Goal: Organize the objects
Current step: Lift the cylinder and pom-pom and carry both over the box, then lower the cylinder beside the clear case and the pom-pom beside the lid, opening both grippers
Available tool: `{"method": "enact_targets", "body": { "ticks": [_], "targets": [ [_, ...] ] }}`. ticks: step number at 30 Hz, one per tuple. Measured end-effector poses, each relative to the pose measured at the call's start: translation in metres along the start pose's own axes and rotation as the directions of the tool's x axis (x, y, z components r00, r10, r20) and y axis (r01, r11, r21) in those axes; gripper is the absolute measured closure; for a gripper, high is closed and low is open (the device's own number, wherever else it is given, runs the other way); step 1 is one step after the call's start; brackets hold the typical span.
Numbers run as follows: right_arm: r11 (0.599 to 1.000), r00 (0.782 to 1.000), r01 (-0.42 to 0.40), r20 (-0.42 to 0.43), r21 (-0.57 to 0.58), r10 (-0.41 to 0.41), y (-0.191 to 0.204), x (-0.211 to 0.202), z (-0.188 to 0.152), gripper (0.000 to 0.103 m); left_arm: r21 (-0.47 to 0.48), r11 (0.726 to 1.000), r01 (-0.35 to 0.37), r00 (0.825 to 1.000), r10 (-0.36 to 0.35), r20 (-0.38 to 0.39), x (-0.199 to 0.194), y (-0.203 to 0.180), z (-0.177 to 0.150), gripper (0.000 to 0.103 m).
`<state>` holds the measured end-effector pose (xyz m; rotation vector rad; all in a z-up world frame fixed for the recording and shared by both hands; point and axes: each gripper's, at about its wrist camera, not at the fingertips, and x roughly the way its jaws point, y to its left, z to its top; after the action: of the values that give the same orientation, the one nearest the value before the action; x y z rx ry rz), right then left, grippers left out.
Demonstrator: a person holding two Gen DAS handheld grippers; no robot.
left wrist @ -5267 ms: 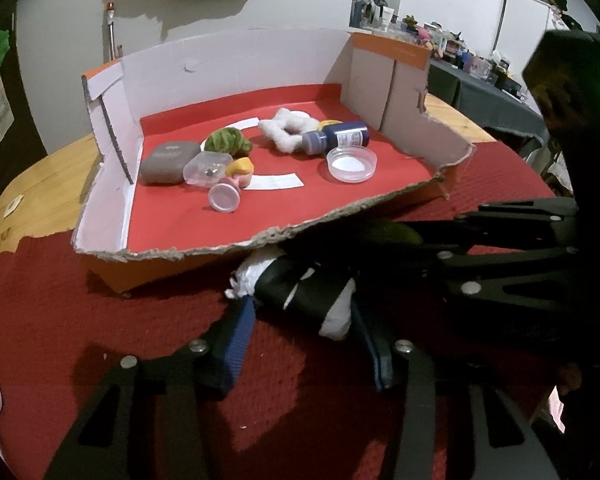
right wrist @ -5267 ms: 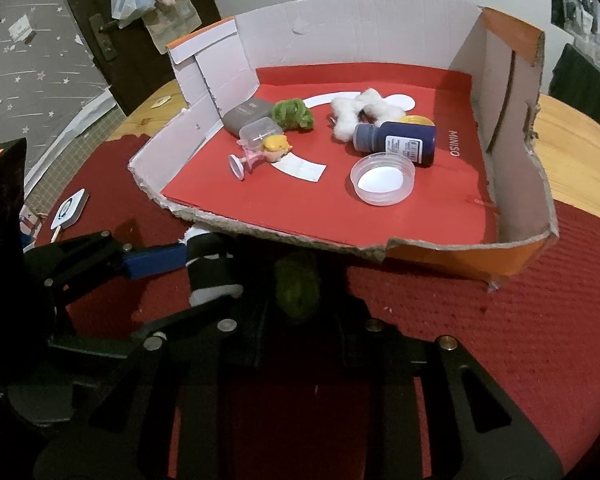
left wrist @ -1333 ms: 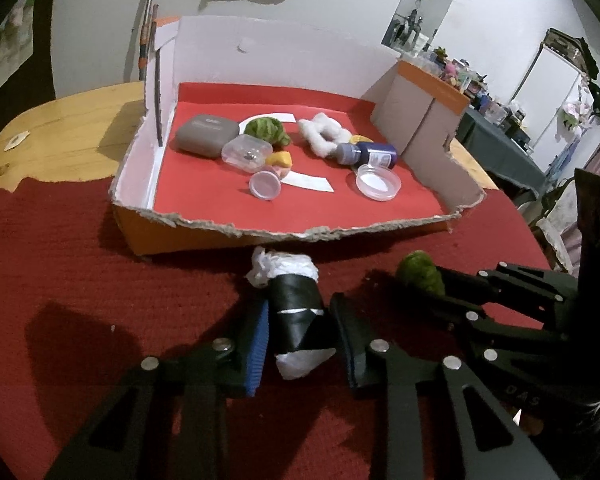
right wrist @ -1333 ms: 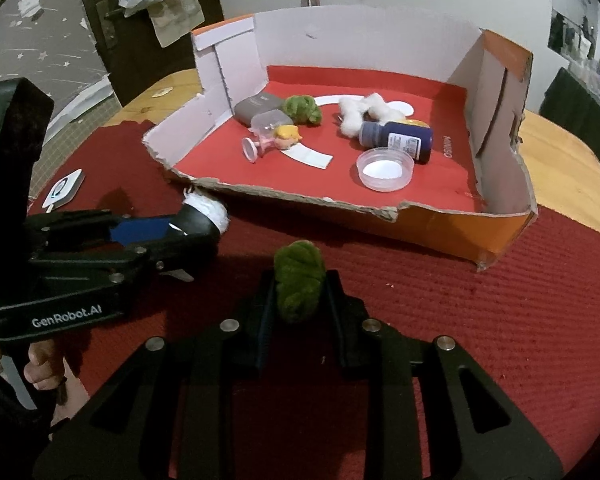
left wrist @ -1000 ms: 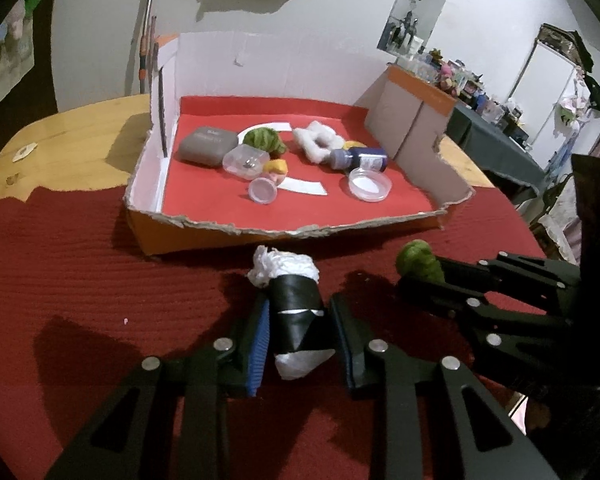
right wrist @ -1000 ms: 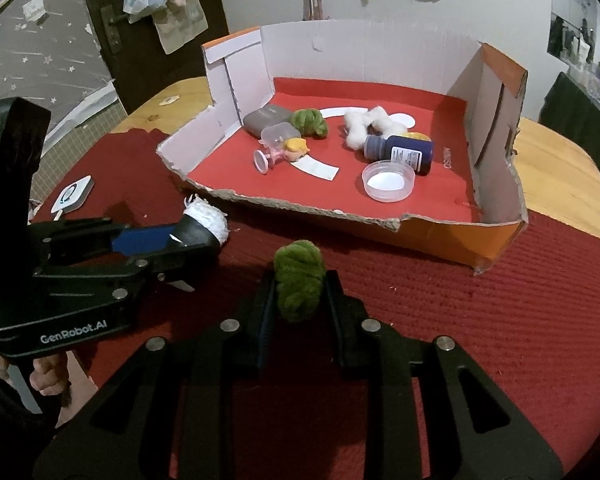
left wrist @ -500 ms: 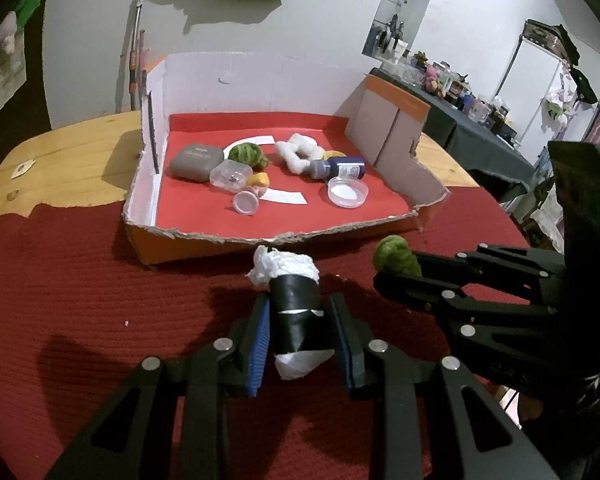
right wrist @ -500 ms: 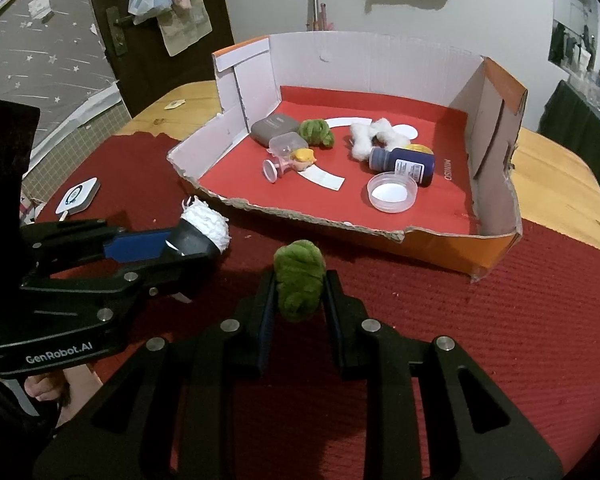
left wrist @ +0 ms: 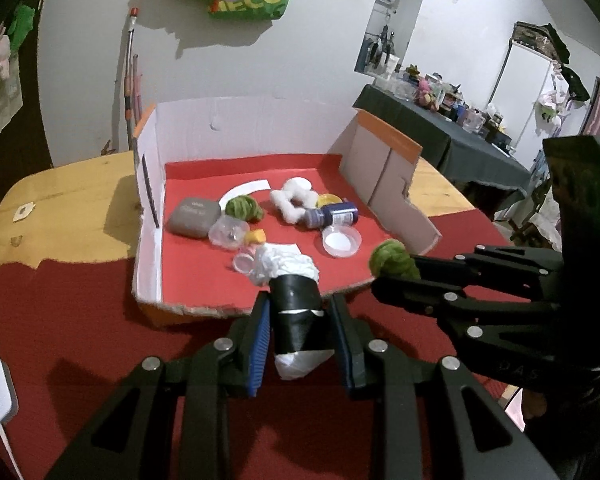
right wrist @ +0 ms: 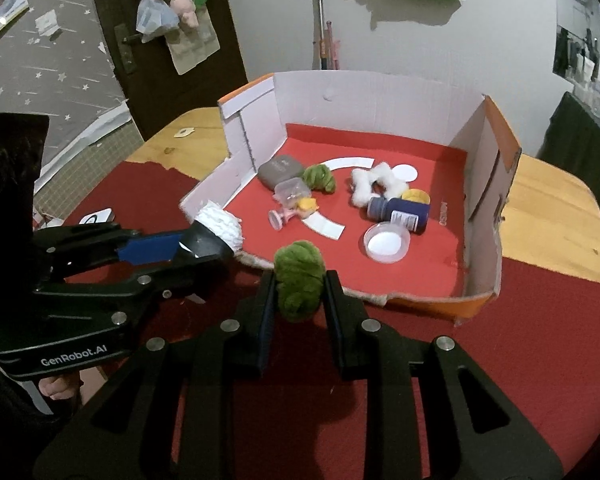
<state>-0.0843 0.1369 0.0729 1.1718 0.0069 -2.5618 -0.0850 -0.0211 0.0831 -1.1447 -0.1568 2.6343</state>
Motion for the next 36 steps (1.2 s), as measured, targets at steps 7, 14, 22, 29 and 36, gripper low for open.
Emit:
{"method": "enact_targets", "body": {
  "ticks": [7, 14, 22, 29, 36],
  "targets": [
    [1.0, 0.999, -0.011, -0.04, 0.024, 0.012, -0.015, 0.021, 0.016, 0.081, 0.006, 1.0, 0.008, 0.999, -0.008, -0.046, 0.026, 0.007, 0.022, 0.073],
    [0.998, 0.993, -0.023, -0.111, 0.053, 0.028, -0.032, 0.049, 0.026, 0.081, 0.017, 0.999, 0.046, 0.991, -0.044, -0.125, 0.051, 0.012, 0.03, 0.073],
    [0.998, 0.985, -0.036, -0.165, 0.054, 0.044, -0.036, 0.069, 0.028, 0.081, 0.037, 0.997, 0.061, 0.98, -0.052, -0.191, 0.067, 0.017, 0.029, 0.075],
    [0.997, 0.979, -0.031, -0.2, 0.065, 0.044, -0.04, 0.081, 0.025, 0.081, 0.021, 1.0, 0.019, 0.979, -0.014, -0.204, 0.077, 0.027, 0.028, 0.076],
    [0.997, 0.981, 0.014, -0.196, 0.078, 0.002, -0.053, 0.08, 0.025, 0.081, 0.016, 1.0, -0.027, 0.982, 0.03, -0.187, 0.081, 0.033, 0.028, 0.077]
  ]
}}
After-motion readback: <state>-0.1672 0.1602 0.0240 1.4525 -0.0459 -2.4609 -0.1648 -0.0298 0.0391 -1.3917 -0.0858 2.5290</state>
